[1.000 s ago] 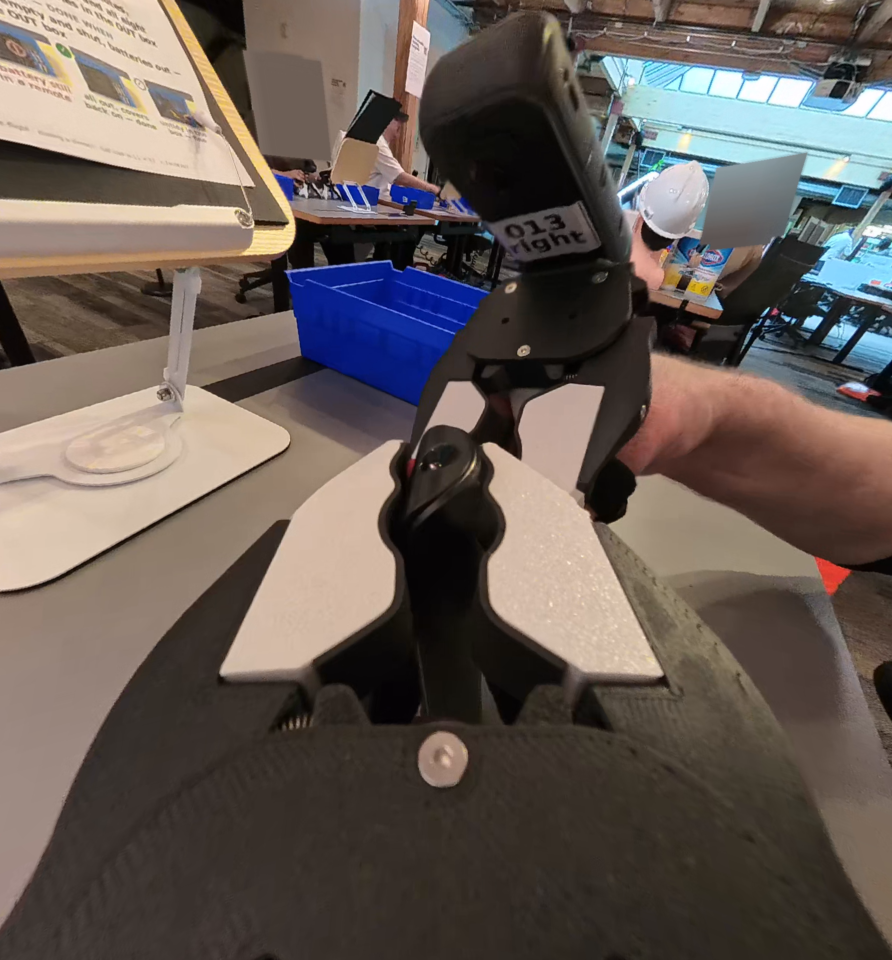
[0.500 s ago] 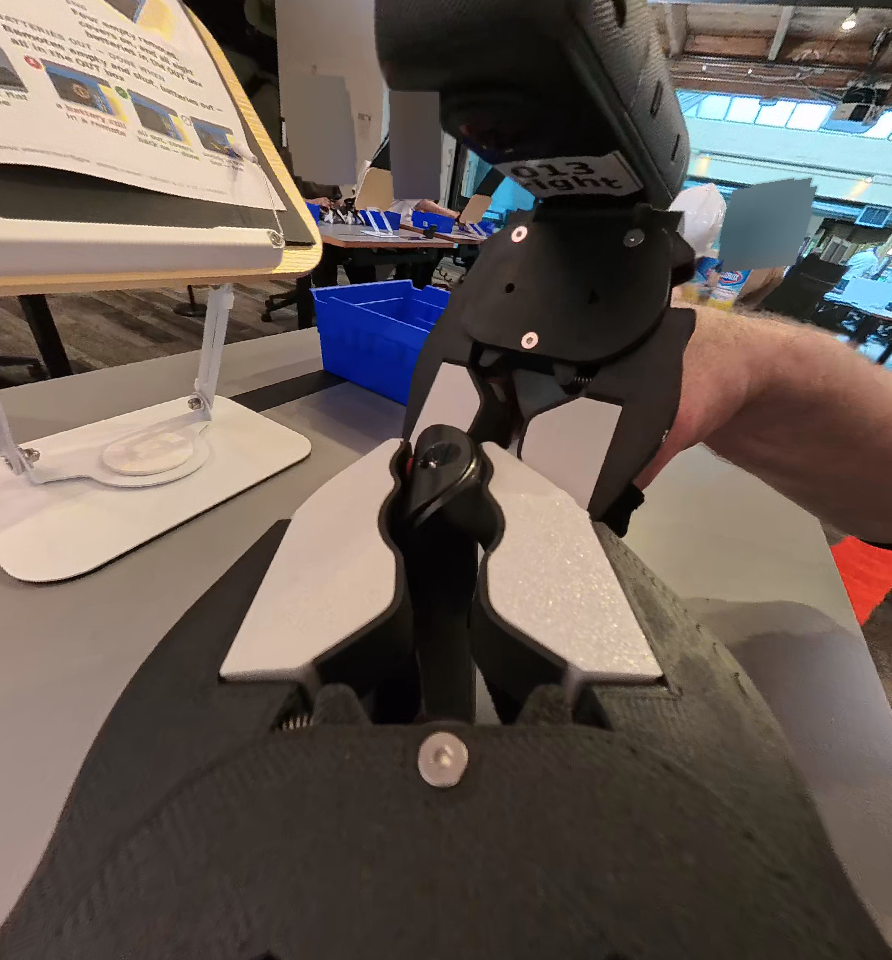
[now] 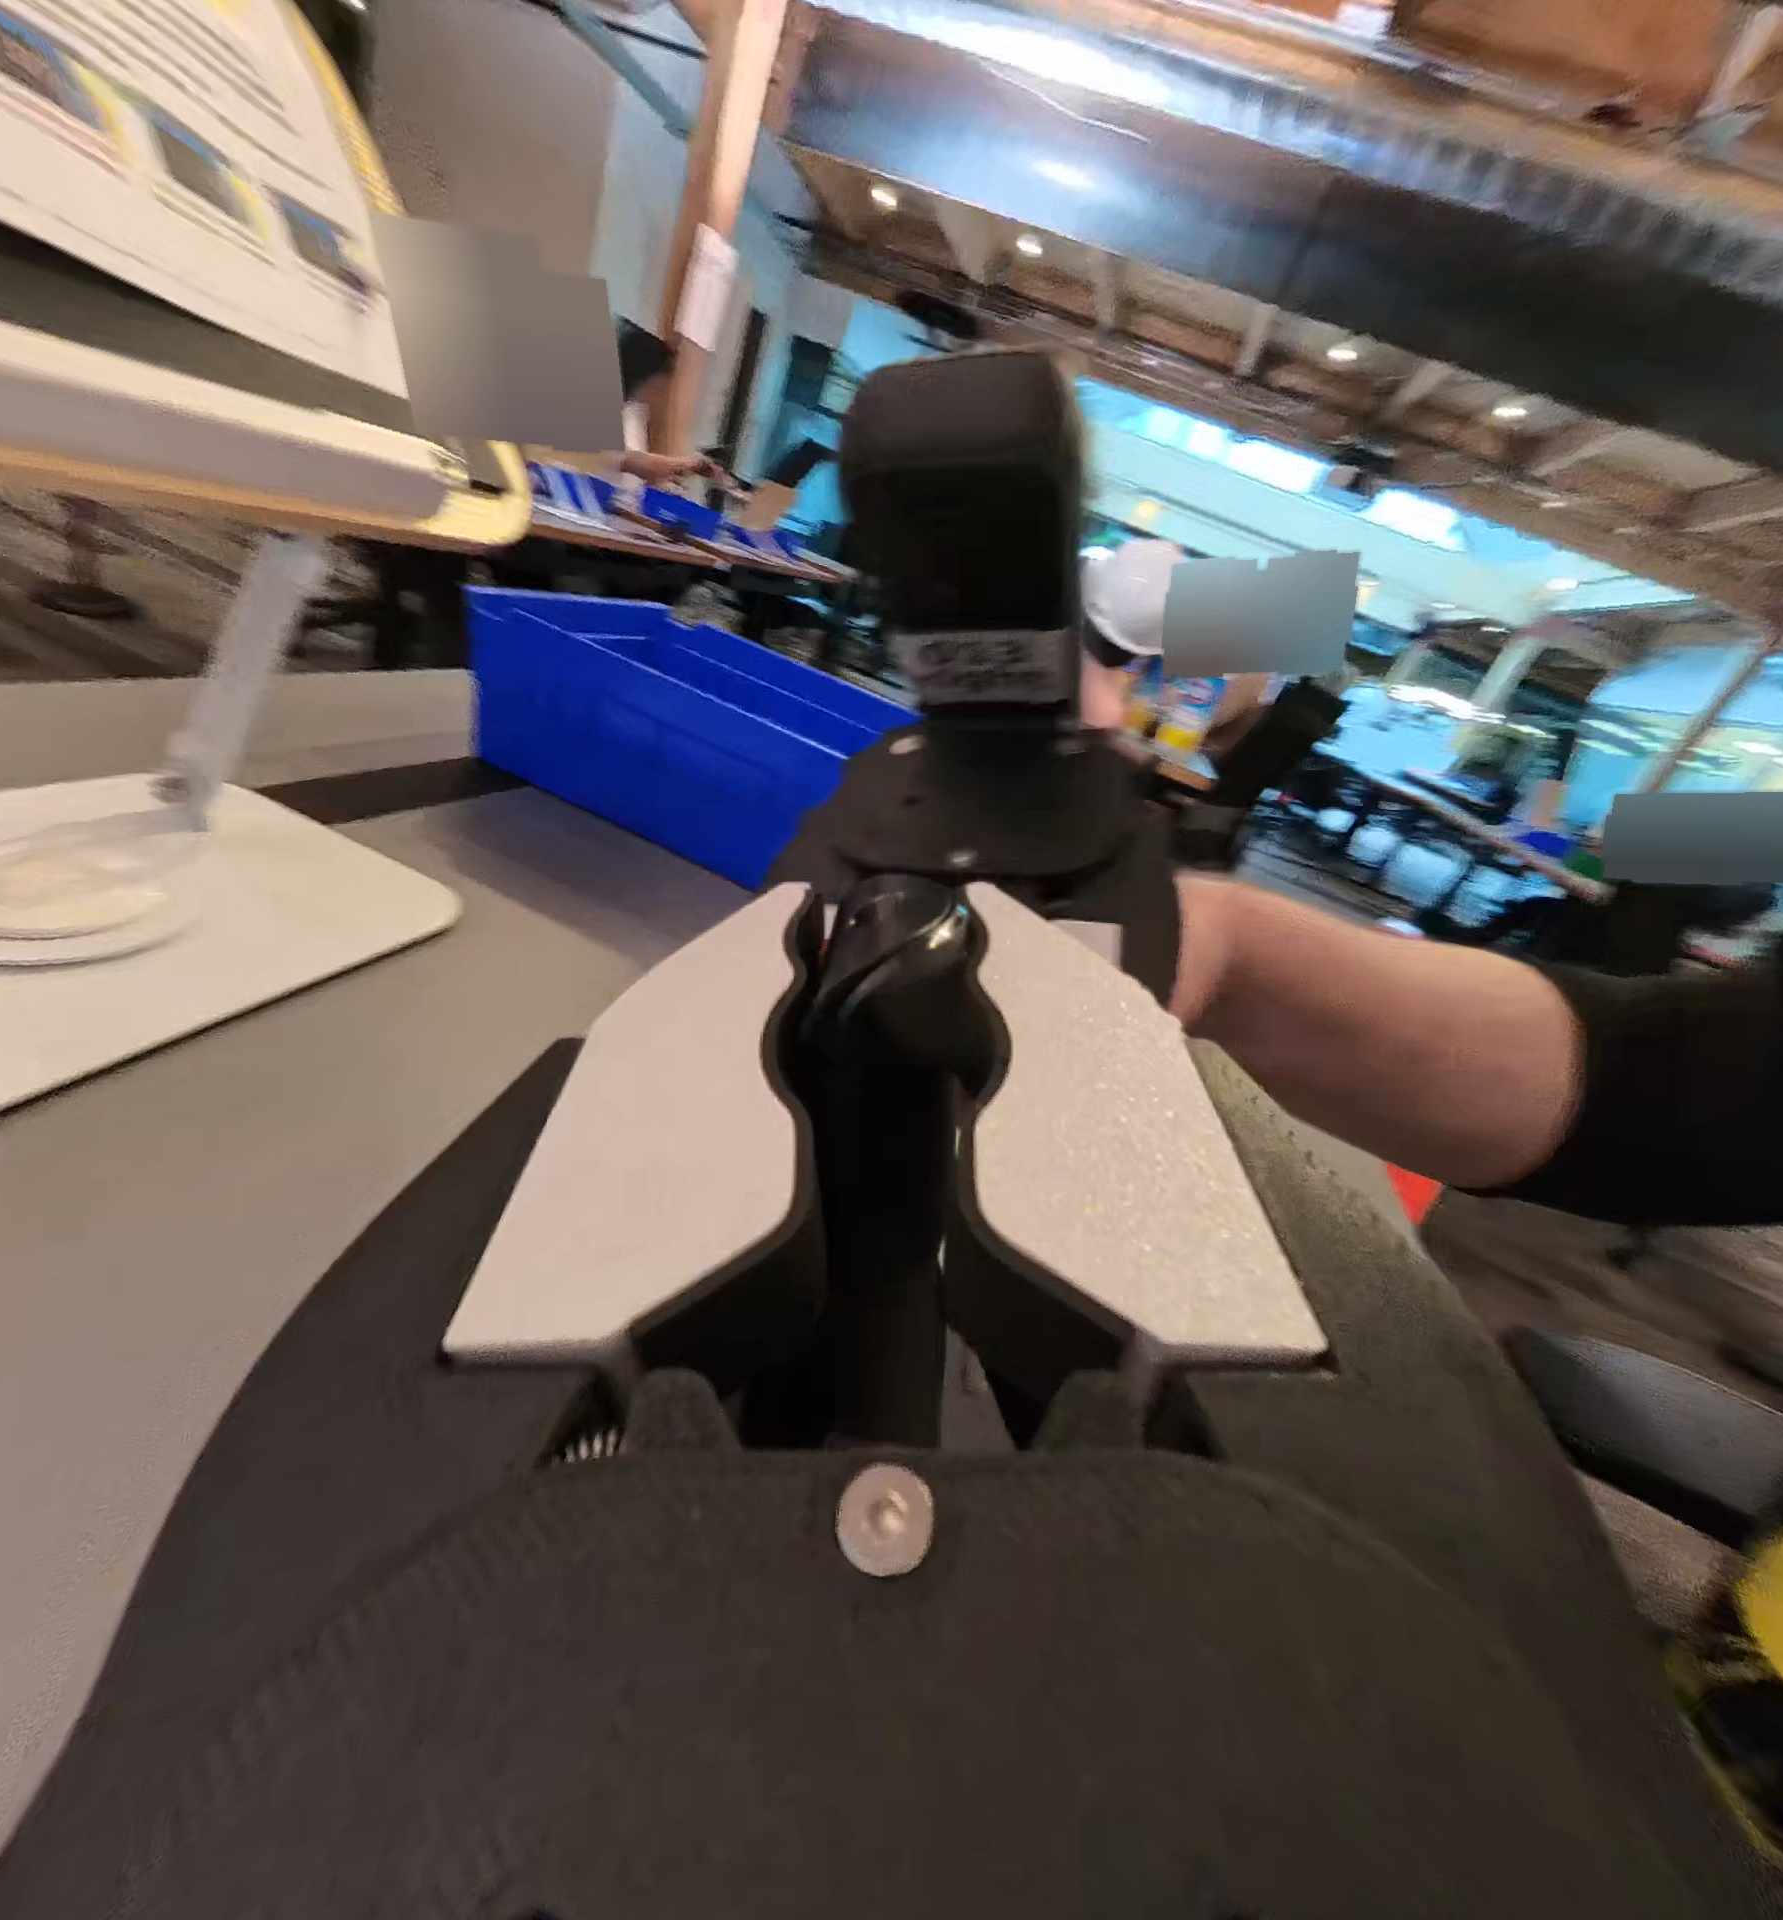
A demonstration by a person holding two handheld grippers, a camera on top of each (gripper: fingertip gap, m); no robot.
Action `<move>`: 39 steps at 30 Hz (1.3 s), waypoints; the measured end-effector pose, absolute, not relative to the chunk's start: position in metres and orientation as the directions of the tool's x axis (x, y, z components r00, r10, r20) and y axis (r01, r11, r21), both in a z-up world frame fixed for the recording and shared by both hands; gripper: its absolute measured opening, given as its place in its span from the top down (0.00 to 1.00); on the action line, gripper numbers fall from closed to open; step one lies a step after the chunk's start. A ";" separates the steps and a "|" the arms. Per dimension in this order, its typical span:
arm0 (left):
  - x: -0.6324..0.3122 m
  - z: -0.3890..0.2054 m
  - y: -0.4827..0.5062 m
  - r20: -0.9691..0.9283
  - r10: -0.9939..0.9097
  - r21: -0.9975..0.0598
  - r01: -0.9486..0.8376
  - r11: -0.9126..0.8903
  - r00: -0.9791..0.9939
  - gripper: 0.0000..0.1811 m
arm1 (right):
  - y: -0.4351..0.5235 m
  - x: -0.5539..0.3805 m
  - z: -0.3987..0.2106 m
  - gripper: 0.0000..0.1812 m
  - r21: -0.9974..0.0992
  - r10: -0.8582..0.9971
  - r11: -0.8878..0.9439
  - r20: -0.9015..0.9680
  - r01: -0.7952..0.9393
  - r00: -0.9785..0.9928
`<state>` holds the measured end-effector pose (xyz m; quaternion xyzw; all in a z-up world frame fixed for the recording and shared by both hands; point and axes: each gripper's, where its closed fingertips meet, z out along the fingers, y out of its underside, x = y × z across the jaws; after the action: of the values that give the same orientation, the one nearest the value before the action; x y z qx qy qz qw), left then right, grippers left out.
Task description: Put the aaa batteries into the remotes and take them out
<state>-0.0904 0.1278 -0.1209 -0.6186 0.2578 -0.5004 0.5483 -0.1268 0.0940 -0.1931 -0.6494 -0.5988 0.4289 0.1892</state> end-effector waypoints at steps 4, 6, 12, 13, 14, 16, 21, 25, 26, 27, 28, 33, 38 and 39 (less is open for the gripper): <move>-0.079 -0.128 0.113 0.342 -0.900 -0.937 0.168 -0.305 0.271 0.87 | 0.072 -0.122 -0.194 0.87 -0.813 0.850 -0.212 -0.427 0.542 -0.308; -0.072 -0.128 0.104 0.295 -0.926 -0.955 0.106 -0.277 0.238 0.84 | 0.062 -0.111 -0.193 0.88 -0.823 0.804 -0.151 -0.425 0.548 -0.417; -0.057 -0.122 0.062 0.249 -0.967 -0.968 -0.049 -0.247 -0.047 0.69 | 0.041 -0.070 -0.157 0.88 -0.836 0.536 -0.054 -0.486 0.546 -0.691; -0.051 -0.124 0.054 0.247 -0.965 -0.968 -0.072 -0.241 -0.089 0.66 | 0.037 -0.065 -0.153 0.88 -0.829 0.478 -0.045 -0.508 0.558 -0.717; -0.047 -0.122 0.048 0.254 -0.959 -0.966 -0.074 -0.246 -0.129 0.62 | 0.034 -0.061 -0.154 0.88 -0.815 0.436 -0.021 -0.529 0.580 -0.728; -0.042 -0.119 0.039 0.264 -0.946 -0.964 -0.067 -0.256 -0.189 0.64 | 0.024 -0.055 -0.161 0.88 -0.776 0.361 0.054 -0.572 0.629 -0.737; -0.044 -0.122 0.033 0.296 -0.929 -0.955 -0.035 -0.295 -0.224 0.68 | 0.011 -0.045 -0.162 0.88 -0.735 0.207 0.117 -0.640 0.668 -0.740; -0.043 -0.119 0.038 0.269 -0.949 -0.960 0.034 -0.278 -0.166 0.71 | 0.018 -0.055 -0.172 0.86 -0.732 0.290 0.106 -0.625 0.673 -0.725; -0.043 -0.119 0.041 0.268 -0.953 -0.961 0.034 -0.275 -0.141 0.71 | 0.023 -0.062 -0.175 0.86 -0.749 0.356 0.092 -0.591 0.657 -0.724; -0.043 -0.120 0.044 0.255 -0.961 -0.965 0.033 -0.260 -0.105 0.71 | 0.027 -0.067 -0.176 0.85 -0.754 0.412 0.077 -0.572 0.653 -0.709; -0.044 -0.121 0.048 0.248 -0.967 -0.967 0.037 -0.251 -0.065 0.71 | 0.030 -0.070 -0.177 0.84 -0.754 0.459 0.064 -0.559 0.654 -0.690; -0.060 -0.123 0.081 0.312 -0.942 -0.945 0.146 -0.293 0.127 0.71 | 0.067 -0.083 -0.179 0.73 -0.809 0.813 -0.016 -0.353 0.588 -0.463; -0.080 -0.124 0.115 0.436 -0.858 -0.886 0.297 -0.357 0.272 0.71 | 0.083 -0.076 -0.161 0.73 -0.892 0.988 0.148 0.117 0.427 -0.098; -0.079 -0.127 0.118 0.456 -0.843 -0.878 0.301 -0.373 0.284 0.71 | 0.077 -0.077 -0.159 0.74 -0.894 0.981 0.192 0.191 0.406 -0.044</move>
<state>-0.0792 0.1178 -0.1274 -0.6143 0.2207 -0.5561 0.5144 -0.0770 0.0767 -0.1591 -0.5410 -0.6406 0.3337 0.4308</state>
